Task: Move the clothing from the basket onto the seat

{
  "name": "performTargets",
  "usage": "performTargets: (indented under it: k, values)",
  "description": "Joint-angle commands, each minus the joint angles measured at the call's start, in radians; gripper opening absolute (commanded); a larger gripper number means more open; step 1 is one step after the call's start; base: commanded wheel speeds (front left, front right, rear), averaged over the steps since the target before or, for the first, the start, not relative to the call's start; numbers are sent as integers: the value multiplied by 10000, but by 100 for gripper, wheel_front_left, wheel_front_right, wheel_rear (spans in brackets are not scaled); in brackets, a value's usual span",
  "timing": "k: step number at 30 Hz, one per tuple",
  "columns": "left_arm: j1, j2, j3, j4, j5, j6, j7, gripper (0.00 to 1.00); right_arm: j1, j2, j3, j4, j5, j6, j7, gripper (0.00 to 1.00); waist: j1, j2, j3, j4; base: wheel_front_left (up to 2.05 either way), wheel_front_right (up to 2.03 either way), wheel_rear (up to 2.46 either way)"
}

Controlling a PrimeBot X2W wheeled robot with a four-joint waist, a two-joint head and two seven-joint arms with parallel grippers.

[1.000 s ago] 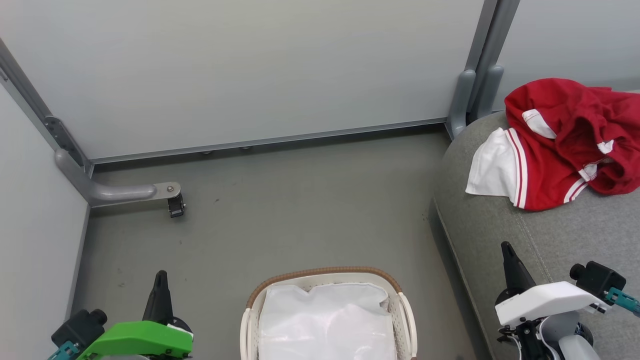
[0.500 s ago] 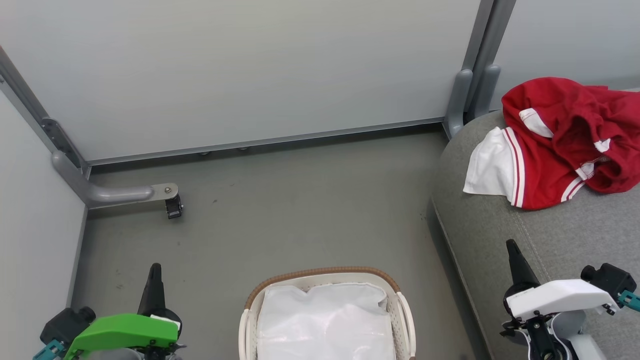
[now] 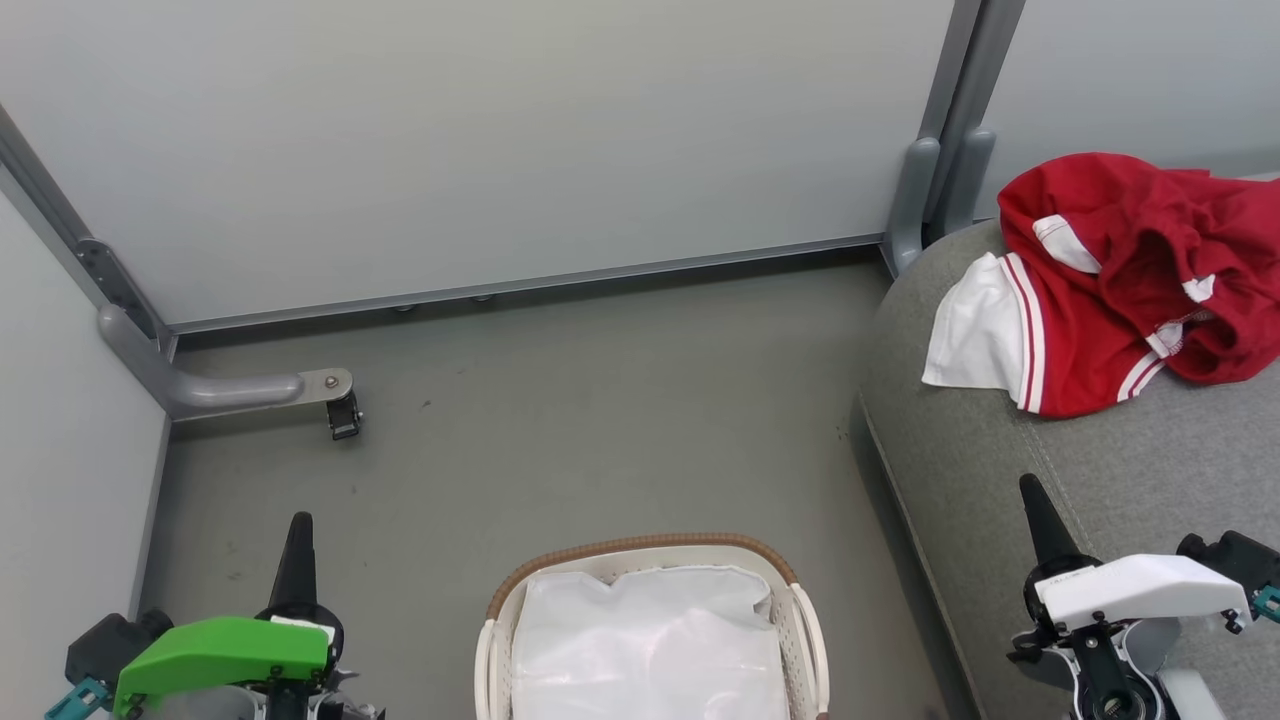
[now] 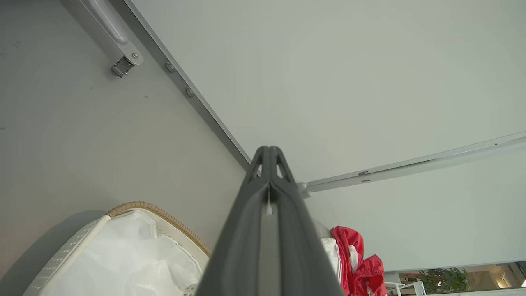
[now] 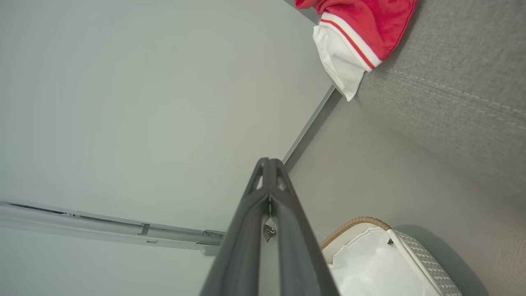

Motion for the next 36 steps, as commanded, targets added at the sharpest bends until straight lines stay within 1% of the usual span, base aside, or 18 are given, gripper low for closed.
performTargets:
  k: [1,36]
  values:
    - [-244,28,71,-110,-257,-53,70,0,-70,-59,-58,-141,286,-6,79,0,0,0,0,-6,0,0,0]
    - [-516,28,612,-253,-2875,-275,887,0,-42,-82,-447,-456,3281,-8,895,0,0,0,-4,-165,0,0,0]
